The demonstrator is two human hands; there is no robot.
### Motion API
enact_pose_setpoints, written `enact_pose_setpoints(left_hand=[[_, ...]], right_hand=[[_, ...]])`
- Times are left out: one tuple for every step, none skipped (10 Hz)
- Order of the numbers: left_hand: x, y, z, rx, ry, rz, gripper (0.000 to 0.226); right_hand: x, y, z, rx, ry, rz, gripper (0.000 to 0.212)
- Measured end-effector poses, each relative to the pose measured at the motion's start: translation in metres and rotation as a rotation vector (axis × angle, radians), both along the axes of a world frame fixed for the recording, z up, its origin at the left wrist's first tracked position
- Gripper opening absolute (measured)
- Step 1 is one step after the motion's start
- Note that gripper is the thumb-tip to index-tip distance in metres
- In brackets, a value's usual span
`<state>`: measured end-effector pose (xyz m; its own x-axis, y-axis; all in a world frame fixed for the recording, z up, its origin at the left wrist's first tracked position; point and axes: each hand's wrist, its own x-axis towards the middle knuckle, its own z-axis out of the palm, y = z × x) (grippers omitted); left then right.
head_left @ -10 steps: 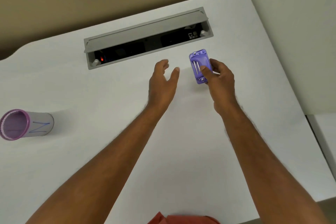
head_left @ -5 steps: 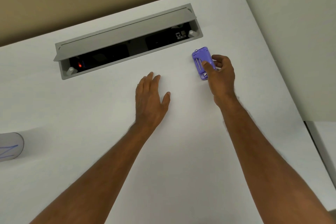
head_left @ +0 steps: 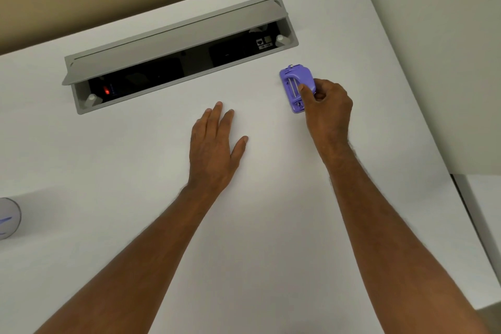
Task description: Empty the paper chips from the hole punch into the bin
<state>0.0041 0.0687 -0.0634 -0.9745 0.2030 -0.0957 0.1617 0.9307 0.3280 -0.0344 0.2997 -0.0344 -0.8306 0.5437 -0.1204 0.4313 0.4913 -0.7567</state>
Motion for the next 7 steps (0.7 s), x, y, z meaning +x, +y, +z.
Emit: enact_pose_setpoints(left_hand=[[0.000, -0.001, -0.002, -0.002, 0.000, -0.010, 0.063], [0.000, 0.000, 0.001, -0.020, -0.017, -0.040, 0.063], [0.000, -0.004, 0.003, -0.023, -0.038, -0.066, 0.063], [0.006, -0.027, 0.009, -0.093, 0.024, -0.081, 0.064], [0.012, -0.047, 0.020, -0.133, 0.103, -0.083, 0.064], [0.033, -0.091, 0.032, -0.181, 0.158, -0.024, 0.065], [0.048, -0.119, 0.035, -0.212, 0.157, 0.010, 0.066]], right_hand=[[0.000, 0.002, 0.000, 0.006, 0.018, 0.008, 0.029], [0.004, 0.004, 0.008, -0.012, 0.011, 0.044, 0.043], [0.007, 0.001, 0.012, 0.076, -0.003, 0.107, 0.057], [0.020, -0.017, 0.020, 0.328, 0.010, 0.269, 0.068], [0.027, -0.032, 0.028, 0.489, 0.010, 0.358, 0.071], [0.043, -0.067, 0.034, 0.609, 0.020, 0.485, 0.071], [0.054, -0.088, 0.031, 0.650, 0.054, 0.595, 0.070]])
